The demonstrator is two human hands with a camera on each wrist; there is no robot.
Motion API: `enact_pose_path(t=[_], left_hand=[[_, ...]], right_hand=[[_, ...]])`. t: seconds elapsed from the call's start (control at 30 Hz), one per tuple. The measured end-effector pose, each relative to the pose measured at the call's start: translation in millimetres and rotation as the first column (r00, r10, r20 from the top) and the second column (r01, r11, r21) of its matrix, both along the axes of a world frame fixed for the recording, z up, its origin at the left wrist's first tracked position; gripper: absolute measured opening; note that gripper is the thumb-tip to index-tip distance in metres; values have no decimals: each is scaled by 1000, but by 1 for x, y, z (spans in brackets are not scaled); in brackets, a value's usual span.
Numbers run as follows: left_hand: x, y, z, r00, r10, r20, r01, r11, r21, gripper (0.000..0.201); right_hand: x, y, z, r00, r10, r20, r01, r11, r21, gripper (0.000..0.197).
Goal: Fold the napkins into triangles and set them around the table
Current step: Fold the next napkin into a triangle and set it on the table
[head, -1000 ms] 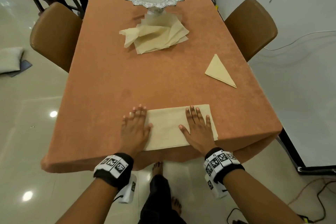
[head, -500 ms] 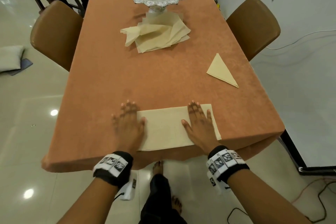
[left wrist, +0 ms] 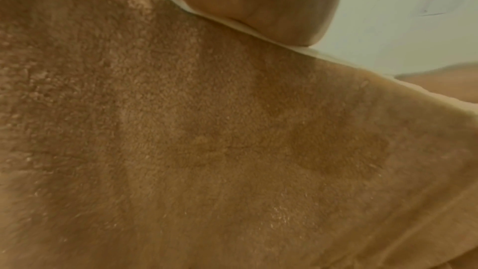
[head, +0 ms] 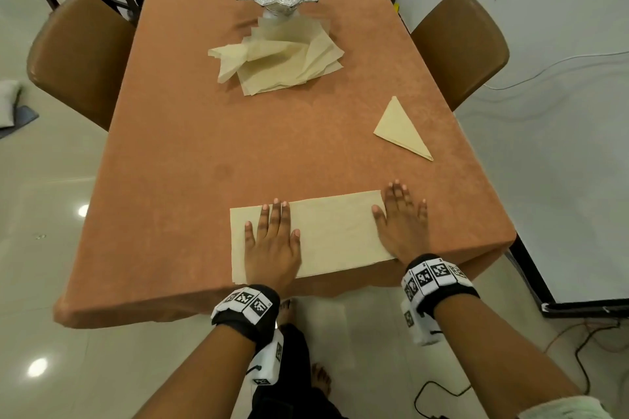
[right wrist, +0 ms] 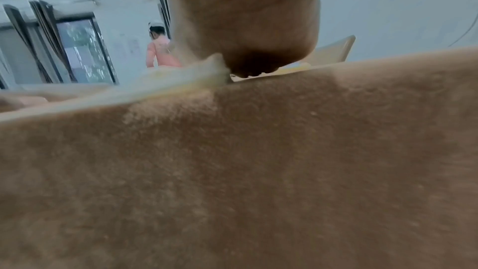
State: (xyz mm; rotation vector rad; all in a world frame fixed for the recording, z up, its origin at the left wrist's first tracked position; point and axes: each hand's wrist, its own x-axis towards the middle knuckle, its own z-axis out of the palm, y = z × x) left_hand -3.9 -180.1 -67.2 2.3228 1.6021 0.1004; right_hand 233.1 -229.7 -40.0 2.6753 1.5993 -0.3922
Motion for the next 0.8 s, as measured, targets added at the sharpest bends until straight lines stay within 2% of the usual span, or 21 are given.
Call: enact_pose_path(t=[0.03,0.1,0.17,0.2,0.27,0.4,0.47,0.53,0.6,0.67,0.8], left_hand=[[0,0,0,1000,0,-1,0,1000,-3,68],[0,1,-1,1000,1,-2,-1,1000,1,68],[1,2,-1,1000,5,1,-5,1000,6,68],[1,1,-1,1000,6,2,-6,1000,12,68],[0,1,-3,1000,6,4,-6,1000,21,67],[0,1,-4,1000,11,-2,-11,1000,18,67],[1,1,-3,1000,9,-5,-9,1000,20,67],[2,0,-2,1000,9,-1,-9,1000,11,67],[1,0,-2,1000,10,-2,-10,1000,9,68],[0,1,0,1000,16,-5,-16,1000,3,68],[0,1,-1,1000,9,-13,-9,1000,-10,68]], right_hand=[[-11,5,3,1000,24,-1,-24,997,72,62],[-50,18,5,985,170,-29,-161,966,204,61],[-90,22,-1,942,320,-99,-306,942,134,62],[-98,20,-6,934,342,-106,-334,939,83,66],[-84,14,-14,951,299,-72,-296,954,52,70],[-19,-5,-16,996,86,-20,-85,995,45,64],[-4,-6,-7,1000,0,-9,0,1000,16,64],[-15,1,-2,999,31,14,-32,998,50,64],[-41,8,-4,984,178,-4,-176,978,114,64],[-60,10,-11,959,281,-49,-274,956,105,70],[-40,5,-20,977,213,-31,-210,975,70,70]])
